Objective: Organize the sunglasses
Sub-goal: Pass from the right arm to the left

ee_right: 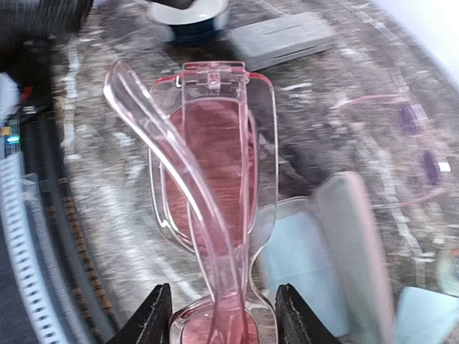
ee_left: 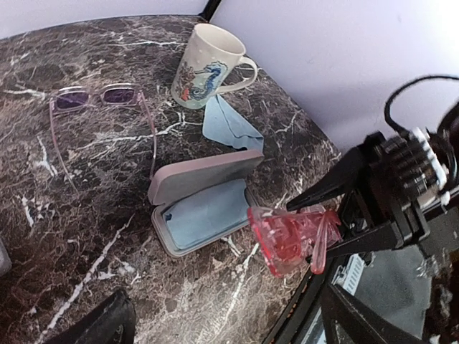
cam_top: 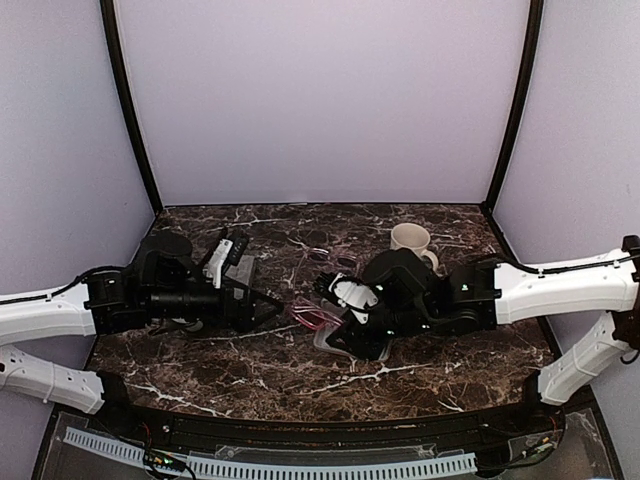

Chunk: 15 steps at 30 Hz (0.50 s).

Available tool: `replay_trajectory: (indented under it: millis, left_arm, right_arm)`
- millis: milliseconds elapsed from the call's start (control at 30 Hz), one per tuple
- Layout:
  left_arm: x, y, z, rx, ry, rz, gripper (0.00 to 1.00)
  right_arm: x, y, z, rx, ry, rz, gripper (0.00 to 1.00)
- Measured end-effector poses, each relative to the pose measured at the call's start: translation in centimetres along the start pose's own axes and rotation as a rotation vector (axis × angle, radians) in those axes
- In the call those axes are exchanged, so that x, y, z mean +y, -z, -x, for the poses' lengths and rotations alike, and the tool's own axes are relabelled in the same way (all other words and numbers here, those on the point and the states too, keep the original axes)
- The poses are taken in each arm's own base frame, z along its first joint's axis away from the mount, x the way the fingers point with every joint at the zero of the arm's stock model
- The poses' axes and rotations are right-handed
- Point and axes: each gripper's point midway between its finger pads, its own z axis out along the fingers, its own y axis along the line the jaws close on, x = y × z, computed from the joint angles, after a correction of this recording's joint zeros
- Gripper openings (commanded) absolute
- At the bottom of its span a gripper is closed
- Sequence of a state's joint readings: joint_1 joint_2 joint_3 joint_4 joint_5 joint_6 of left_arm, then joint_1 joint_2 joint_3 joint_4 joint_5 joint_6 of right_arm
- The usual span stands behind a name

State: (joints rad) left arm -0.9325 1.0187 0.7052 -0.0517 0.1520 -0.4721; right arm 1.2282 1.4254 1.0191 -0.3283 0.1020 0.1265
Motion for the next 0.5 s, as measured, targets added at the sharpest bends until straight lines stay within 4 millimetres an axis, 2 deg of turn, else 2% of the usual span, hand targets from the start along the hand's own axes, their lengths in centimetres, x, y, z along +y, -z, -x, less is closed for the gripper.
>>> replay_trajectory:
  millis: [200,233,367,500]
  left_arm:
    - [2.1,0.6,1.3,-0.013,0.270,-0.004,0.88]
    - [2.2,0.7,1.5,-0.017,0.298,-0.010,0.88]
    - [1.9,0.8,2.2,-0.033,0.387,-0.038,0.88]
    - [1.4,0.3,3.1,-0.049,0.434,-0.071,0.88]
  right_arm:
    - [-3.3,0.6,0.2,-0.069,0.128,-0.334,0.30]
    - [-3.3,0.7,0.1,-0.072,0.143,-0.356,0.30]
    - [-4.8,1.7,0.2,-0.107,0.239,-0.559,0.31]
    - [-5.1,1.7,0.8,-0.121,0.345,-0.734,0.31]
